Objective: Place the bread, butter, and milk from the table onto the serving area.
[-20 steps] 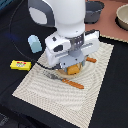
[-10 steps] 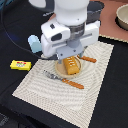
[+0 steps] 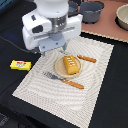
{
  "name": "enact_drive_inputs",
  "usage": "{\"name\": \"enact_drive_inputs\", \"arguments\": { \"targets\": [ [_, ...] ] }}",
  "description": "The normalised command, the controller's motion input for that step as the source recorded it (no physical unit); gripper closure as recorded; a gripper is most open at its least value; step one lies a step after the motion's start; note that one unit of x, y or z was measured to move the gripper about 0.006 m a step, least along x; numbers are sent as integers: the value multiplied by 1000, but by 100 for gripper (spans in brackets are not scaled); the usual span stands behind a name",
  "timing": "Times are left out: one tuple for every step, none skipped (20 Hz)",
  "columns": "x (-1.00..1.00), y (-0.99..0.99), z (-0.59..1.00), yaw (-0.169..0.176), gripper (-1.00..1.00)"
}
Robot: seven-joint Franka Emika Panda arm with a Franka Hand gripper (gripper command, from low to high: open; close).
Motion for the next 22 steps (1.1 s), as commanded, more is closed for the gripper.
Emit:
{"name": "enact_drive_inputs", "arguments": {
  "targets": [
    [-1000, -137, -197, 33, -100],
    [-1000, -140, -191, 35, -100],
    [-1000, -134, -177, 49, -100],
    [-1000, -131, -166, 64, -100],
    [-1000, -120, -171, 77, -100],
    [-1000, -111, -186, 87, -100],
    [-1000, -109, -197, 91, -100],
    [-1000, -103, -206, 97, -100],
    [-983, -94, -217, 107, -100],
    [-971, -94, -220, 109, -100],
    [-923, -66, -229, 130, -100],
    [-886, -51, -243, 144, -100],
    [-837, -43, -257, 156, -100],
    [-806, -49, -254, 161, -100],
    [-791, -60, -251, 155, -100],
    [-769, -91, -237, 149, -100],
    [-737, -129, -231, 144, -100],
    [-706, -174, -211, 140, -100],
    [-683, -183, -186, 145, -100],
    [-651, -186, -169, 154, -100],
    [-603, -200, -137, 164, -100],
    [-537, -229, -114, 170, -100]
  ]
}}
